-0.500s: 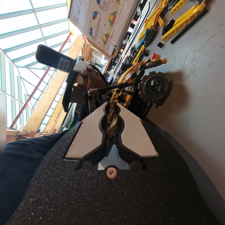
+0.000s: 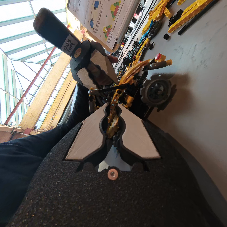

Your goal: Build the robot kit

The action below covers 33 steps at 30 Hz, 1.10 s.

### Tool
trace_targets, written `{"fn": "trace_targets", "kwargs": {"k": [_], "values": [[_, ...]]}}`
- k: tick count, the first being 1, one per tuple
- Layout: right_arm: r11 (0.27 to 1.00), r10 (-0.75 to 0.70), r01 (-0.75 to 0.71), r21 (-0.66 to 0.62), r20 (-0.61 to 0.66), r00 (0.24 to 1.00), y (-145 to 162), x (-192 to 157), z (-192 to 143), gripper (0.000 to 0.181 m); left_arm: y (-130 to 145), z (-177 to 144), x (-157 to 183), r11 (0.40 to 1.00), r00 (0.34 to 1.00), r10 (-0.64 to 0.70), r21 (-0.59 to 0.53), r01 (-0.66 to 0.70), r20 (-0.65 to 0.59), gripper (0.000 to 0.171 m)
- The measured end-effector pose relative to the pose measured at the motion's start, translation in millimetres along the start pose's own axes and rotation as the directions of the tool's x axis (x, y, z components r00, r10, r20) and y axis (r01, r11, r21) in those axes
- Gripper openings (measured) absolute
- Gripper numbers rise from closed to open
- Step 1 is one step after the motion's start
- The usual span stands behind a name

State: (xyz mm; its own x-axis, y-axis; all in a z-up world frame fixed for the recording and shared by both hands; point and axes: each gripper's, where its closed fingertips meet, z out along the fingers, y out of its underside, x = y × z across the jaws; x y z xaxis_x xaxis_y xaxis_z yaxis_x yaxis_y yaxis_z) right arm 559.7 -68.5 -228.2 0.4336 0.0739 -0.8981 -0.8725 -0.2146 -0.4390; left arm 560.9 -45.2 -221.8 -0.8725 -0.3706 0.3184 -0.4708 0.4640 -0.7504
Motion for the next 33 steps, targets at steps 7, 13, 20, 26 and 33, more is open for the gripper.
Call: {"fn": "trace_targets", "kwargs": {"k": [7, 13, 20, 26, 33], "values": [[0.994, -0.105, 0.106, 0.005, -0.028, 0.994, 25.2, -14.9, 2.2, 0.015, -8.5, -41.7, 25.4, 0.982, 0.826, -0.187, 0.073, 0.176, 0.532, 0.079], [0.959, -0.244, 0.246, -0.142, 0.031, 0.969, 80.8, -41.6, 8.5, 0.023, -2.4, -5.0, 109.3, 0.991, 0.677, -0.131, 0.096, 0.09, 0.724, 0.058], [0.637, -0.75, 0.747, -0.188, 0.069, 0.657, 14.6, -39.5, -28.9, 0.037, 32.7, 22.7, 137.1, 0.984, 0.568, -0.167, 0.103, 0.142, 0.806, 0.039], [0.266, -0.829, 0.874, -0.407, 0.367, 0.423, 5.8, 1.9, -2.0, 0.051, 57.7, 19.1, 119.8, 0.972, 0.479, -0.224, 0.161, 0.17, 0.849, 0.023], [0.191, -0.774, 0.879, -0.437, 0.484, 0.408, 53.4, -12.8, 13.2, 0.035, 105.1, -45.0, 121.7, 0.96, 0.345, -0.259, 0.199, 0.199, 0.902, 0.007]]}}
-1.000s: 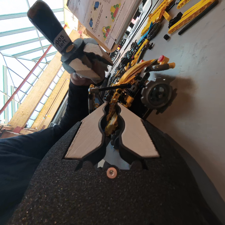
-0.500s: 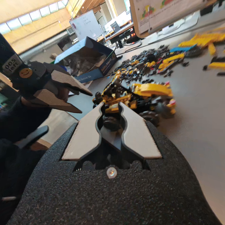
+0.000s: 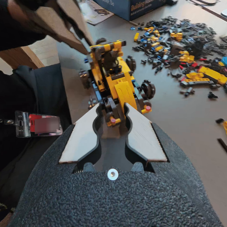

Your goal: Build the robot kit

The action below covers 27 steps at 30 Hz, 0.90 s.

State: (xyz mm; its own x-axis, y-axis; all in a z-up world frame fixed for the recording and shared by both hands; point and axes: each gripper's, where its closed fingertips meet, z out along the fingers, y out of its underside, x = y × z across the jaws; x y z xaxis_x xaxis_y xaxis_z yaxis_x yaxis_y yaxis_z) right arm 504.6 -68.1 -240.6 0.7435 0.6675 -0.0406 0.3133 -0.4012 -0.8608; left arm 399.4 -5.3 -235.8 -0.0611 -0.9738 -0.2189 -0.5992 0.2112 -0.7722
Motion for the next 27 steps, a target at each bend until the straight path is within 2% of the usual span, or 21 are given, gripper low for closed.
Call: {"fn": "trace_targets", "kwargs": {"k": [2, 3, 4, 5, 6, 8, 10, 11, 14, 16, 20, 22, 23, 25, 27], "values": [[0.998, -0.052, 0.052, -0.018, 0.021, 0.998, -5.3, -26.1, 15.9, 0.033, 20.8, -11.7, -29.5, 0.997, 0.994, -0.067, -0.034, 0.07, 0.082, 0.02], [0.995, -0.093, 0.093, -0.032, -0.001, 0.996, -7.5, -31.8, 22.0, 0.033, 26.0, -19.8, -35.6, 0.996, 0.993, -0.087, -0.026, 0.089, 0.083, 0.031], [0.993, -0.114, 0.113, -0.028, -0.032, 0.993, -12.7, -32.3, 25.6, 0.032, 26.0, -28.4, -37.7, 0.996, 0.993, -0.093, 0.01, 0.093, 0.072, 0.031], [0.995, -0.095, 0.095, -0.003, -0.03, 0.995, -21.1, -34.0, 27.3, 0.032, 25.2, -37.2, -39.7, 0.996, 0.994, -0.085, 0.045, 0.082, 0.068, 0.025], [0.998, -0.048, 0.048, 0.031, -0.007, 0.999, -31.6, -35.8, 27.6, 0.034, 25.0, -45.1, -42.5, 0.996, 0.994, -0.075, 0.063, 0.07, 0.077, 0.027], [0.997, 0.024, -0.024, 0.077, 0.001, 1.0, -51.1, -31.6, 28.3, 0.044, 21.4, -54.5, -39.3, 0.996, 0.997, -0.039, 0.078, 0.034, 0.067, 0.033], [0.999, 0.018, -0.017, 0.038, -0.013, 1.0, -56.4, -26.6, 36.9, 0.047, 12.7, -51.6, -21.6, 0.992, 0.997, 0.065, 0.102, -0.068, 0.033, 0.027], [1.0, 0.007, -0.007, 0.01, -0.026, 1.0, -56.2, -24.4, 43.2, 0.047, 9.7, -46.0, -16.1, 0.985, 0.99, 0.132, 0.1, -0.137, 0.054, 0.025], [0.999, 0.006, -0.007, -0.04, -0.019, 1.0, -54.1, -24.6, 57.6, 0.043, -0.2, -24.1, -4.8, 0.931, 0.929, 0.343, 0.081, -0.356, 0.141, 0.022], [0.997, 0.021, -0.024, -0.079, -0.032, 0.999, -48.4, -20.6, 62.0, 0.044, -6.5, -12.0, 0.2, 0.891, 0.885, 0.434, 0.066, -0.45, 0.169, 0.02], [0.993, 0.056, -0.057, -0.101, -0.013, 0.998, -46.9, -17.9, 60.2, 0.048, -11.7, 4.9, 5.5, 0.825, 0.814, 0.557, 0.0, -0.565, 0.166, 0.014], [0.994, 0.051, -0.051, -0.093, 0.001, 0.999, -48.2, -14.6, 55.0, 0.033, -11.2, 6.9, 4.0, 0.778, 0.763, 0.624, -0.048, -0.626, 0.17, 0.007], [0.995, 0.055, -0.054, -0.082, 0.006, 0.998, -49.5, -12.0, 53.0, 0.027, -11.2, 6.7, 1.9, 0.752, 0.733, 0.656, -0.073, -0.655, 0.183, 0.009], [0.995, 0.078, -0.074, -0.071, 0.047, 0.996, -52.2, -13.8, 53.9, 0.033, -7.7, 7.4, -0.5, 0.696, 0.672, 0.716, -0.124, -0.707, 0.191, 0.009], [0.992, 0.064, -0.058, -0.108, 0.055, 0.996, -47.5, -13.5, 59.9, 0.035, -4.8, 9.4, -1.5, 0.676, 0.649, 0.736, -0.149, -0.722, 0.192, 0.013]]}}
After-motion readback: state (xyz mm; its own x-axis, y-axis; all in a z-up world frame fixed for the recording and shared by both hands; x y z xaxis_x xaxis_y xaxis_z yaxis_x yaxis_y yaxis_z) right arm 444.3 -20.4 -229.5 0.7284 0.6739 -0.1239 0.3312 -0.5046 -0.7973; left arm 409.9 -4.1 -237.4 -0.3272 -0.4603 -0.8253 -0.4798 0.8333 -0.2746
